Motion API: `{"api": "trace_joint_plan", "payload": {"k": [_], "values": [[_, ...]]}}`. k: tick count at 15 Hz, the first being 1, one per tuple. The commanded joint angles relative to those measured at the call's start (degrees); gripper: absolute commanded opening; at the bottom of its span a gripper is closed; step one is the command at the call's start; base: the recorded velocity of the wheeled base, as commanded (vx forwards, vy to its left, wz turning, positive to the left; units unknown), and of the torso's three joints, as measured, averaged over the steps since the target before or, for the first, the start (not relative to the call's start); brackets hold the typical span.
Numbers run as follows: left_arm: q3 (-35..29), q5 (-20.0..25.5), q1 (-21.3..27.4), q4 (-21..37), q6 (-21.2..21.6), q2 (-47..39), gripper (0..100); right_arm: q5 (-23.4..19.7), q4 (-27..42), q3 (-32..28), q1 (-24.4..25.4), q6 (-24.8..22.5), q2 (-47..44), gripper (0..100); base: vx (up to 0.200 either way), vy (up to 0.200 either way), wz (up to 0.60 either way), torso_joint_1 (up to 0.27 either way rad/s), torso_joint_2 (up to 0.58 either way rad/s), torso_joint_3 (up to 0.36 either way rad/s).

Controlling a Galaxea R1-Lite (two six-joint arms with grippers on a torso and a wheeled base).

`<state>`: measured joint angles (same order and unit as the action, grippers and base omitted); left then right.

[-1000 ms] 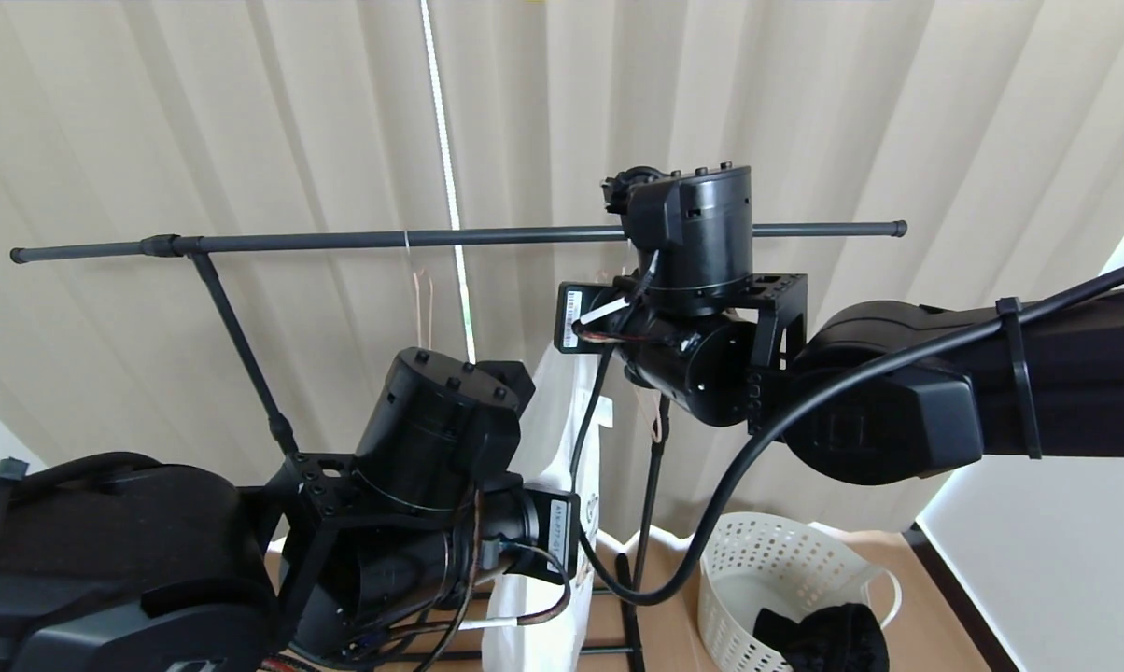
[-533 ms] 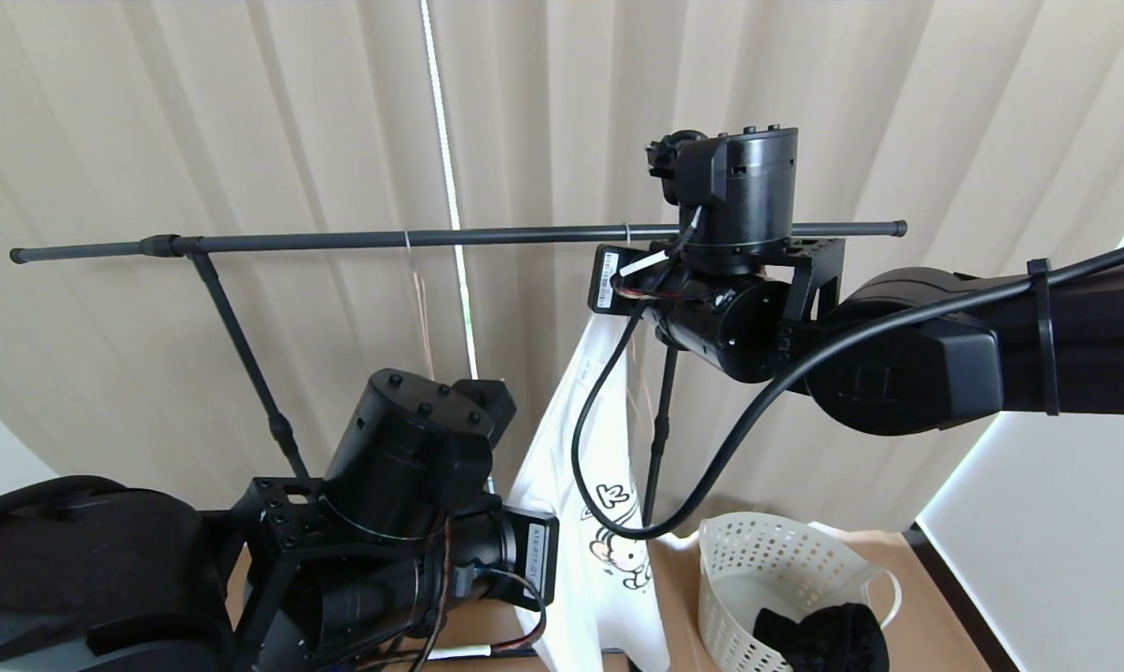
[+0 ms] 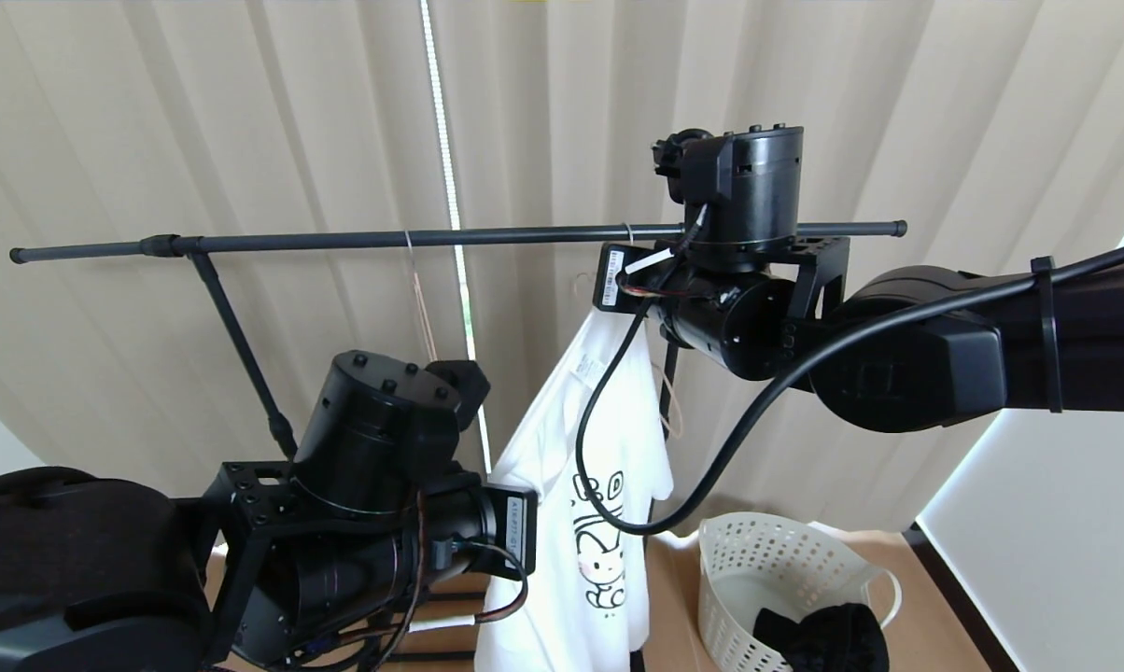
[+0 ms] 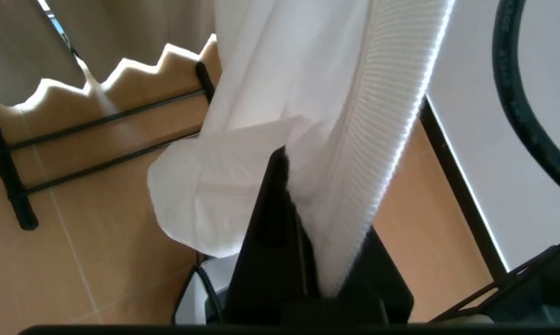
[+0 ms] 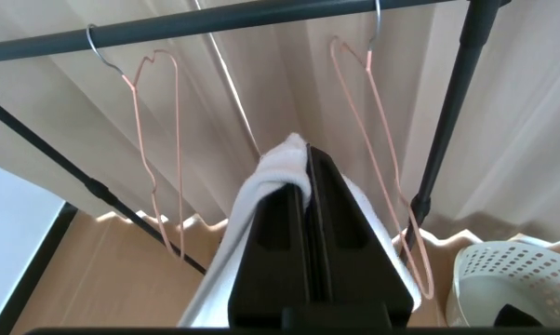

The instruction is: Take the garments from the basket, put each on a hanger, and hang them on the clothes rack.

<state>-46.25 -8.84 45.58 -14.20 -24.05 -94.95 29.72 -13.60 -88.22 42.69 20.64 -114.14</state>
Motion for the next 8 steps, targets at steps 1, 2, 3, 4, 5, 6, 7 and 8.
{"api": "trace_joint_plan", "payload": {"k": [1, 2, 3, 4, 5, 6, 7, 8], "values": [[0.11, -0.04, -0.93, -0.04, 0.06, 0.65, 0, -0.01, -0.02, 0.07, 0.02, -0.07, 0.15, 0, 0.000, 0.000, 0.00, 0.000, 0.00, 0.000], [0.11, -0.04, -1.11, -0.04, 0.06, 0.73, 0, -0.01, -0.02, 0.07, 0.02, 0.02, 0.15, 0, 0.000, 0.000, 0.00, 0.000, 0.00, 0.000], [0.72, 0.14, -1.37, -0.04, 0.06, 1.35, 0, -0.01, -0.02, 0.07, 0.02, 0.02, 0.15, 0, 0.000, 0.000, 0.00, 0.000, 0.00, 0.000], [0.90, 0.14, -1.37, -0.12, 0.06, 1.44, 100, -0.01, -0.02, 0.07, 0.02, 0.02, 0.15, 0, 0.000, 0.000, 0.00, 0.000, 0.00, 0.000], [1.08, 0.05, -1.81, -0.04, 0.15, 1.52, 100, -0.01, -0.02, 0.07, 0.02, 0.02, 0.06, 0, 0.000, 0.000, 0.00, 0.000, 0.00, 0.000], [1.16, 0.05, -2.60, -0.04, 0.23, 1.52, 100, -0.01, -0.02, 0.16, 0.02, 0.02, -0.03, 0, 0.000, 0.000, 0.00, 0.000, 0.00, 0.000], [1.25, 0.05, -3.13, -0.04, 0.23, 1.52, 100, 0.07, -0.02, 0.16, 0.02, 0.02, -0.03, 0, 0.000, 0.000, 0.00, 0.000, 0.00, 0.000], [1.43, -0.04, -3.66, -0.04, 0.32, 1.61, 100, -0.01, -0.02, 0.16, 0.02, 0.02, 0.06, 0, 0.000, 0.000, 0.00, 0.000, 0.00, 0.000]]}}
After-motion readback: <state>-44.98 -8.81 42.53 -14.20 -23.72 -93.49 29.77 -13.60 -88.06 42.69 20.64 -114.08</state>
